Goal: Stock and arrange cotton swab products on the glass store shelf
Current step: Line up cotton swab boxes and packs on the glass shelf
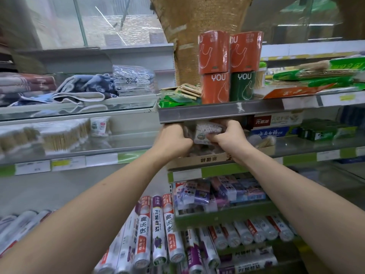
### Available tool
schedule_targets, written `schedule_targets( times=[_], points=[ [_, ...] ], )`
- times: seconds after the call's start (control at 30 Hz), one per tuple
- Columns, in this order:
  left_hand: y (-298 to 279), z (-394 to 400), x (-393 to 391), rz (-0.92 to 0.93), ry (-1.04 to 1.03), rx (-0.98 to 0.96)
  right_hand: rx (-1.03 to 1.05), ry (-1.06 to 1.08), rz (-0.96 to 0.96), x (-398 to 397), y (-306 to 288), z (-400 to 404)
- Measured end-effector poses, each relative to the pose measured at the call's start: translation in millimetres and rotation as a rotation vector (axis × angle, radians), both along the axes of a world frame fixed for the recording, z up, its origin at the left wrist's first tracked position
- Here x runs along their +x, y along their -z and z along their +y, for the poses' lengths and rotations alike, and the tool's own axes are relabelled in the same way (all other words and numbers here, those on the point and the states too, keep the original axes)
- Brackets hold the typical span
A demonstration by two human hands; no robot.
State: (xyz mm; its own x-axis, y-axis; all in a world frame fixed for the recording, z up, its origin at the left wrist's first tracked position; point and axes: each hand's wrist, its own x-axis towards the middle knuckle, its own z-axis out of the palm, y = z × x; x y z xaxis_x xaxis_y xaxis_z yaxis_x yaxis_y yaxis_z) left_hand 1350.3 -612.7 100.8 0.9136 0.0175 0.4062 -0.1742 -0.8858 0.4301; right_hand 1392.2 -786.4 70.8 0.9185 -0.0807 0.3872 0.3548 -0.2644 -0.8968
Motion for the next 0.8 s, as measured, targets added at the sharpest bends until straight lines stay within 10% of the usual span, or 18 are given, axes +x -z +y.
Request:
schedule_targets(
  times=[0.8],
  points=[
    [0,163,-85,-0.272,-0.018,-0.071,0.197,-0.269,-0.026,-73,1,163]
  ],
)
